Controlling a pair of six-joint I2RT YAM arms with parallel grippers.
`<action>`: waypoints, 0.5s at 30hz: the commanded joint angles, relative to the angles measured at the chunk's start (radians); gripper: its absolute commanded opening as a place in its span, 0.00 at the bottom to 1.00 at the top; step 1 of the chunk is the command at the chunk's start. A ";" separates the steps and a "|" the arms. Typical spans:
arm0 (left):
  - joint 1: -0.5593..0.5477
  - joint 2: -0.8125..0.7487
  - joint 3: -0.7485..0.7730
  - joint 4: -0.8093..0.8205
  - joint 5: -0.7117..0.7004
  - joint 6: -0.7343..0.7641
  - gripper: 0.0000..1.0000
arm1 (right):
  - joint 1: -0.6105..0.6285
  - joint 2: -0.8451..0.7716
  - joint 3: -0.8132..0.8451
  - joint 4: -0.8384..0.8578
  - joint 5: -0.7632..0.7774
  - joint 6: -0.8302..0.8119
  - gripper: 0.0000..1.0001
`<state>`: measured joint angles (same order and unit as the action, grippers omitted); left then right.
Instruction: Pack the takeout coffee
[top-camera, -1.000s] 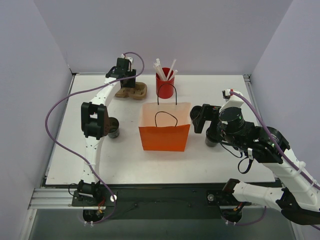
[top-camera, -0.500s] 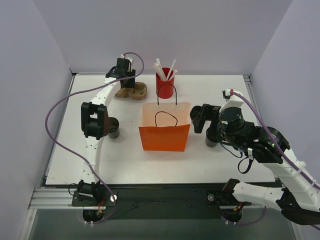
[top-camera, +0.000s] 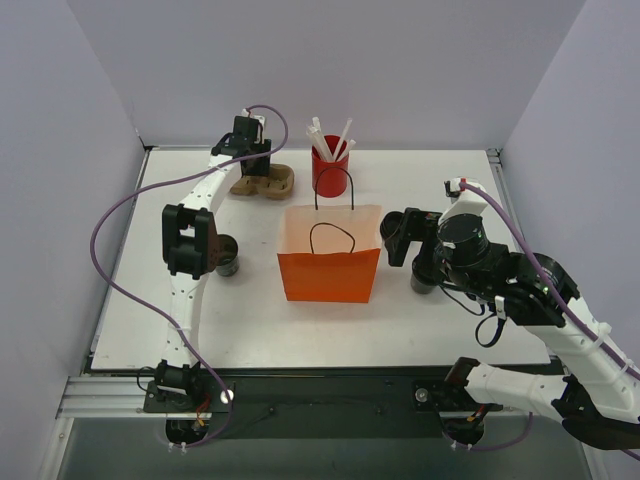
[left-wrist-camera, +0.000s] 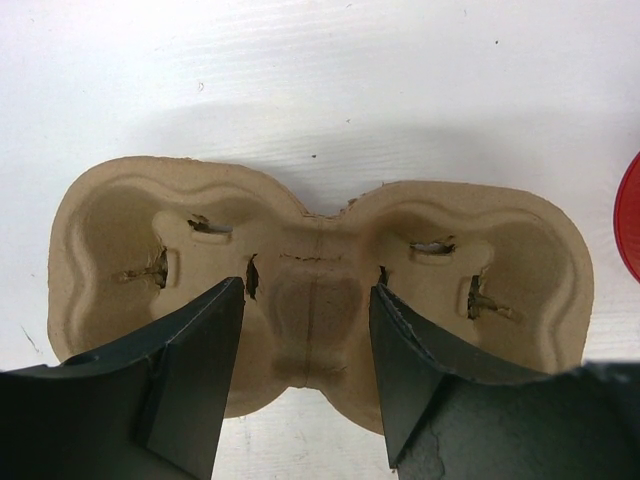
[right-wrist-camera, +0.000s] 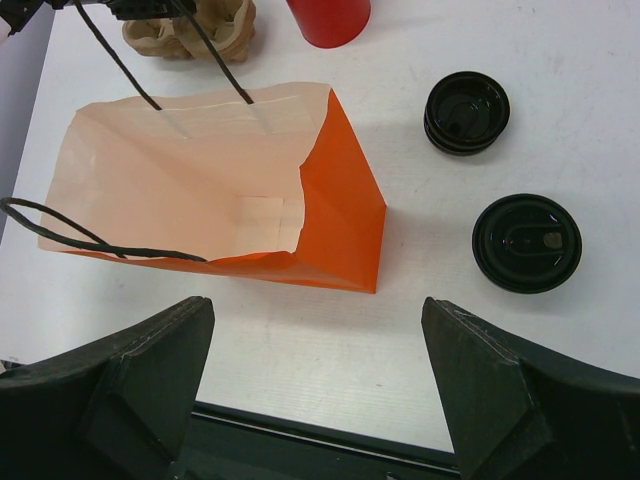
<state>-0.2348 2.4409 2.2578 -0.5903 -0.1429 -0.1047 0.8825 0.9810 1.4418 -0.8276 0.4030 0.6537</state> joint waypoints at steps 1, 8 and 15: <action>0.002 0.004 0.020 -0.005 0.002 -0.012 0.63 | -0.008 0.012 0.012 -0.004 0.008 0.001 0.89; 0.002 0.010 0.019 -0.009 0.016 -0.023 0.60 | -0.008 0.013 0.011 -0.005 0.011 0.001 0.89; 0.003 0.015 0.020 -0.011 0.014 -0.027 0.58 | -0.008 0.010 0.009 -0.005 0.011 0.001 0.89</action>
<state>-0.2348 2.4466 2.2578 -0.5961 -0.1410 -0.1200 0.8822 0.9874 1.4418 -0.8280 0.4030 0.6537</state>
